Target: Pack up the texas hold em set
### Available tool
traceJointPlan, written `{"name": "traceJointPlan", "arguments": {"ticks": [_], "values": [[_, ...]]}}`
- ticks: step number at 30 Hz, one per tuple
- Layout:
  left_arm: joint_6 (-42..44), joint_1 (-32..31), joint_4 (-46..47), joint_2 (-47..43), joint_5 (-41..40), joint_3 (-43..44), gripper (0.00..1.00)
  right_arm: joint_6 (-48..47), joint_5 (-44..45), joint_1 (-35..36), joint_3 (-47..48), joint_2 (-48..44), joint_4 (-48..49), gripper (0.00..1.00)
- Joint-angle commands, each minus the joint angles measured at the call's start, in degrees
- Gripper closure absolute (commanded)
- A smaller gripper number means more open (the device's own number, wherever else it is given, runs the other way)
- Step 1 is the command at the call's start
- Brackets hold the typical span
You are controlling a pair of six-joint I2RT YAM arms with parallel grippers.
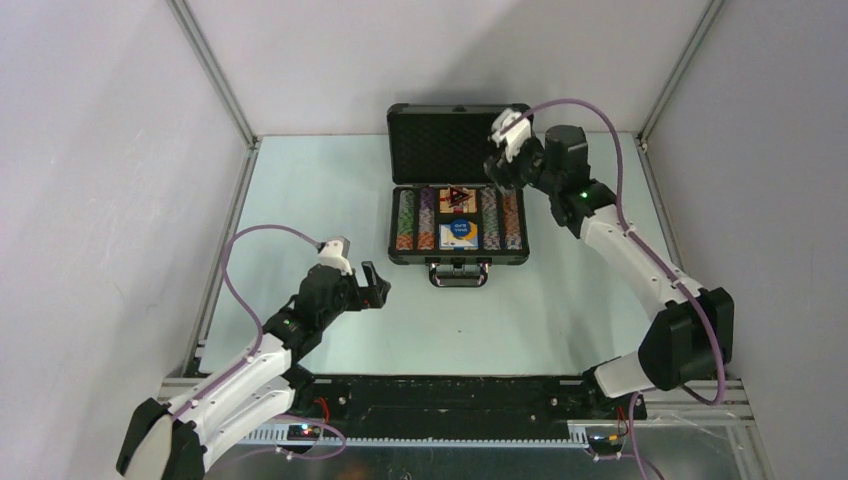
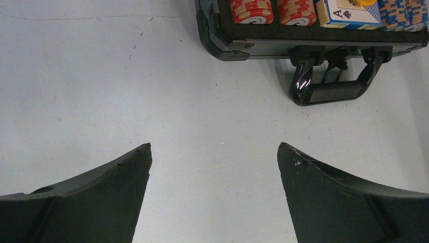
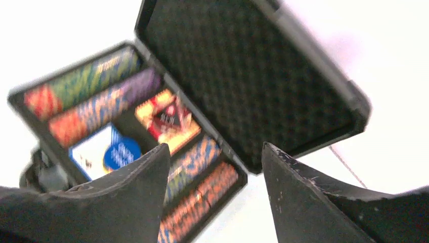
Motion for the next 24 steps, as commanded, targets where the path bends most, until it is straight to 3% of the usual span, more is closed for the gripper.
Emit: {"name": "traceJointPlan", "arguments": {"ticks": [1, 5, 17, 24], "values": [[1.1, 0.3, 1.5, 0.5, -0.4, 0.4, 0.02, 23.8, 13.7, 3.6, 5.3, 3.9, 20.8, 0.31], [1.2, 0.3, 1.5, 0.5, -0.2, 0.3, 0.02, 30.7, 23.7, 6.8, 17.0, 11.8, 18.9, 0.33], [1.2, 0.3, 1.7, 1.0, -0.2, 0.5, 0.02, 35.5, 40.9, 9.8, 55.6, 39.5, 6.2, 0.34], [1.3, 0.3, 1.7, 1.0, -0.1, 0.5, 0.02, 41.2, 41.5, 8.4, 59.4, 46.0, 4.7, 0.35]]}}
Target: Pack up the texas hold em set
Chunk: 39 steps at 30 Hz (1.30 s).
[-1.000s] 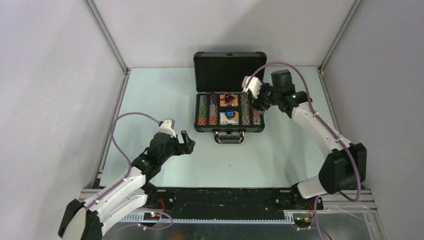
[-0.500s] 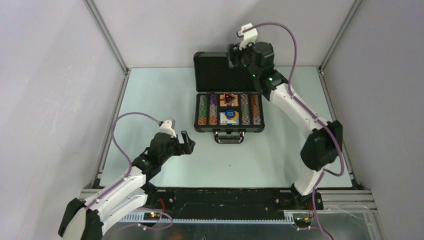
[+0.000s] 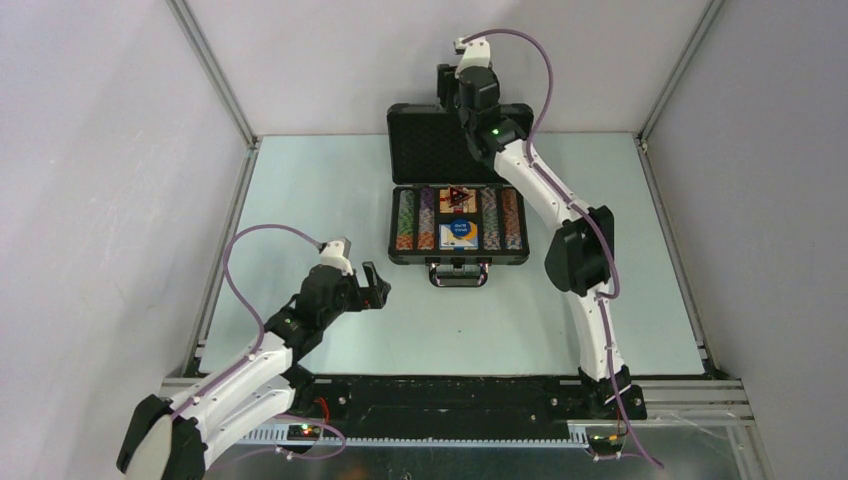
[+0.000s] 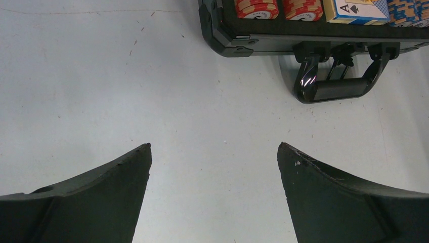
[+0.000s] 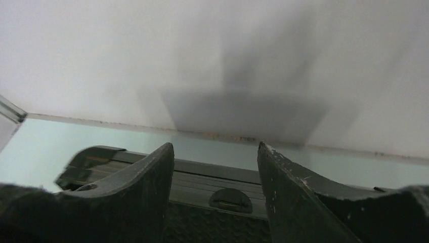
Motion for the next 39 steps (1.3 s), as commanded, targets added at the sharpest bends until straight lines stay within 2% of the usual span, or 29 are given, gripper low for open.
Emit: {"name": "traceJointPlan", "arguments": {"ticks": [1, 8, 16, 22, 33, 39], "values": [[1.3, 0.3, 1.7, 0.0, -0.1, 0.5, 0.02, 5.4, 2.1, -1.4, 3.2, 2.0, -1.6, 0.36], [1.3, 0.3, 1.7, -0.1, 0.0, 0.5, 0.02, 5.7, -2.0, -1.7, 2.6, 3.0, -4.3, 0.41], [1.3, 0.3, 1.7, -0.1, -0.1, 0.5, 0.02, 4.6, -2.0, -1.8, -2.3, 0.9, -6.3, 0.66], [1.3, 0.3, 1.7, 0.0, -0.1, 0.5, 0.02, 3.1, -1.2, -1.0, -10.1, -3.2, -3.5, 0.78], [0.9, 0.3, 1.4, -2.9, -1.3, -0.3, 0.02, 4.0, 2.1, 2.1, -29.7, -16.0, -1.4, 0.82], [-0.7, 0.3, -1.8, -15.4, -6.1, -1.1, 0.02, 6.2, 2.9, 3.2, -40.3, -21.0, 1.0, 0.81]]}}
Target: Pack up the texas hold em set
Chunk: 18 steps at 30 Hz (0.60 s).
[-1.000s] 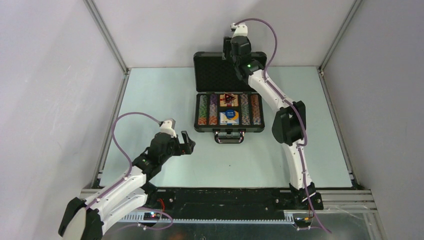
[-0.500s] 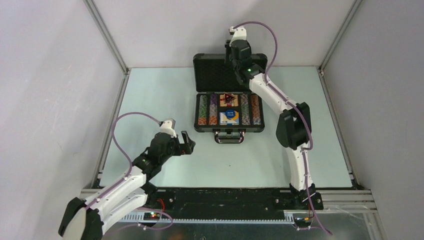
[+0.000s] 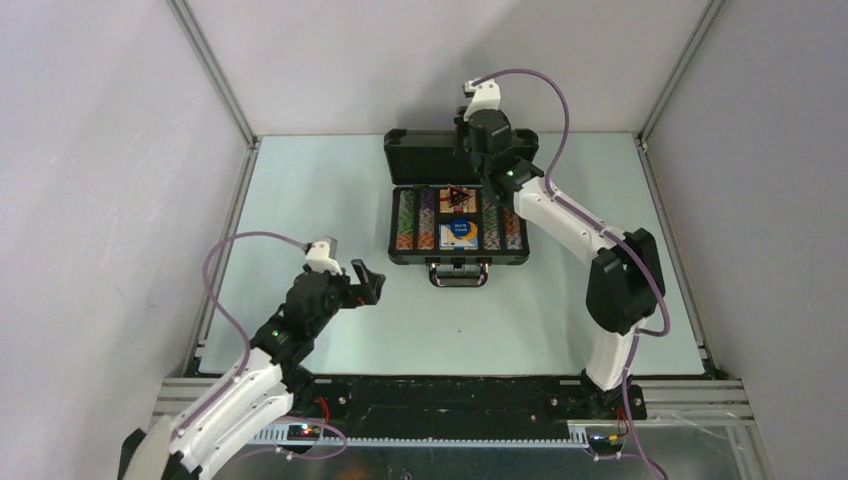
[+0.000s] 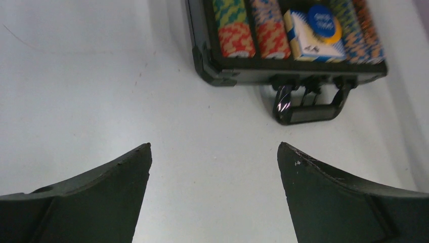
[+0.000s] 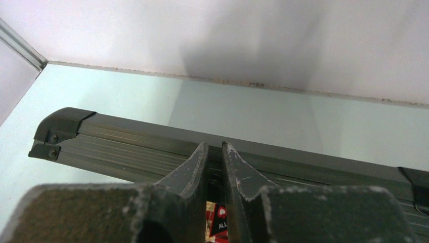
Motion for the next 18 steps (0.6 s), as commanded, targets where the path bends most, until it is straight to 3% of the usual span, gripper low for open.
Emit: {"name": "traceJointPlan", "arguments": {"ticks": [1, 6, 18], "values": [[-1.7, 0.3, -1.7, -8.9, -5.1, -1.0, 0.02, 2.9, 2.7, 0.1, -8.2, -2.4, -6.0, 0.81], [-4.6, 0.3, -6.0, -14.9, -5.5, 0.6, 0.02, 5.6, 2.6, 1.7, -13.2, -5.8, -6.8, 0.80], [-5.9, 0.2, -16.5, -14.2, -6.1, 11.0, 0.02, 10.3, 1.4, 6.7, -21.4, -12.0, -12.6, 0.77]]}}
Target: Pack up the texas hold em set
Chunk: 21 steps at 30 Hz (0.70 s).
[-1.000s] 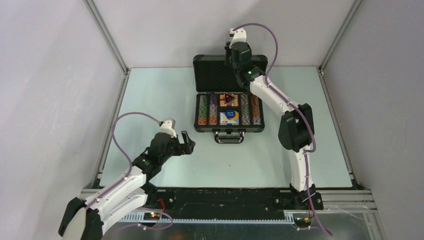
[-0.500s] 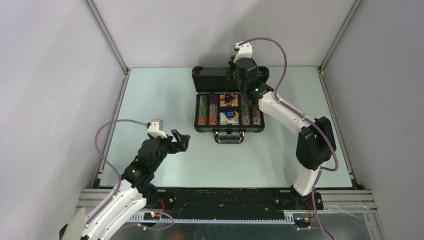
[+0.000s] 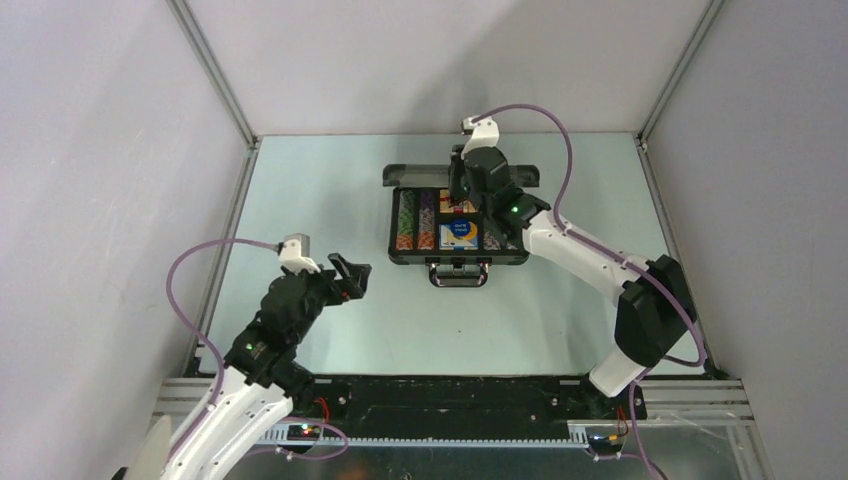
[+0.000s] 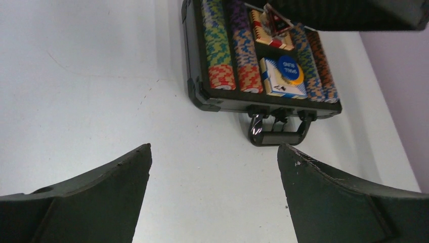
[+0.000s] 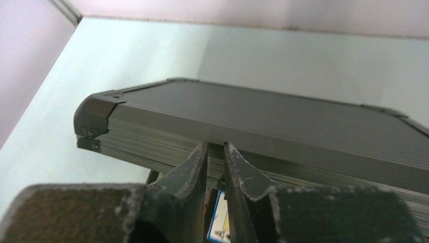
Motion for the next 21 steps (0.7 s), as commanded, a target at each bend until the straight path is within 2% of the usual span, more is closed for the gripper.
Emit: {"name": "traceJointPlan", "arguments": {"ticks": [1, 6, 14, 18, 21], "values": [[-1.4, 0.2, -3.4, -0.6, -1.3, 5.0, 0.02, 2.9, -0.5, 0.6, -5.8, 0.3, -12.3, 0.77], [-1.1, 0.1, -6.2, 1.9, -1.3, 10.3, 0.02, 3.8, 0.8, 1.1, -12.0, -7.3, -10.9, 0.75], [0.3, -0.6, -7.4, 9.8, -2.6, 17.5, 0.02, 3.0, 1.8, 1.0, -17.1, -18.7, -11.7, 0.64], [1.0, -2.1, -7.3, 13.5, -3.5, 20.2, 0.02, 5.3, 1.2, 0.8, -20.9, -24.0, -13.3, 0.57], [1.4, -3.3, -7.3, 16.6, -4.7, 22.5, 0.02, 8.7, 1.0, 0.9, -25.2, -29.7, -14.7, 0.56]]}}
